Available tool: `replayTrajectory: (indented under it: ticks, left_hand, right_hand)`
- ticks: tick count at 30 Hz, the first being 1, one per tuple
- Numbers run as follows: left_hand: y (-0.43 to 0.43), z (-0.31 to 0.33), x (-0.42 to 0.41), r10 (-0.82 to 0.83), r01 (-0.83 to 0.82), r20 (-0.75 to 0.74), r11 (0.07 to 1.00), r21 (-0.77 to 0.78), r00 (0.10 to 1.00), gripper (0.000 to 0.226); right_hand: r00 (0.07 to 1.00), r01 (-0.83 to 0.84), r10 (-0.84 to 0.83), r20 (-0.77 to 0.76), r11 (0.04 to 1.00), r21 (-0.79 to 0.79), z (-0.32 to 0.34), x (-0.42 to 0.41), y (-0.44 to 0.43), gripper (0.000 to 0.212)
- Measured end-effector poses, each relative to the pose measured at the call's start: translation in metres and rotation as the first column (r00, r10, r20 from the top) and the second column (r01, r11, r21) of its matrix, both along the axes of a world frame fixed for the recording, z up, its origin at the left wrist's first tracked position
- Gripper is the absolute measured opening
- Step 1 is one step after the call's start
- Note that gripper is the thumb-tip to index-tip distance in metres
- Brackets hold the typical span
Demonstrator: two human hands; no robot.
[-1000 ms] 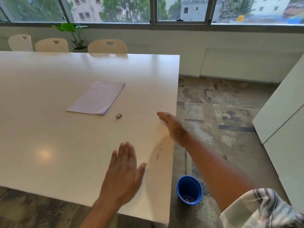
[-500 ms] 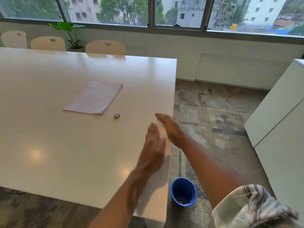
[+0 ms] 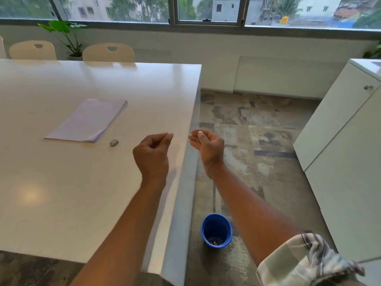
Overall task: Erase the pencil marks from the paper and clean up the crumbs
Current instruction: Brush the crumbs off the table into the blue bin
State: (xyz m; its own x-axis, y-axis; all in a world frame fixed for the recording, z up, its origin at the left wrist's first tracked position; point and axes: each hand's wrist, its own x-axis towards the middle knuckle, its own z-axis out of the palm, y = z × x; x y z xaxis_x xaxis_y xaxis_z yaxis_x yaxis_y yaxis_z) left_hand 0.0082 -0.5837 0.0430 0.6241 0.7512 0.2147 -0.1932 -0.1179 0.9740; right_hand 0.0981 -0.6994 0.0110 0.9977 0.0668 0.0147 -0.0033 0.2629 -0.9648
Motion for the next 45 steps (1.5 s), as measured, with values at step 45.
replayTrajectory:
  ticks: [45]
  left_hand:
    - [-0.123, -0.807, 0.111, -0.36, 0.063, -0.889, 0.932, -0.357, 0.284, 0.054]
  right_hand:
    - [0.654, -0.386, -0.351, -0.67, 0.607, -0.694, -0.751, 0.072, -0.209, 0.038]
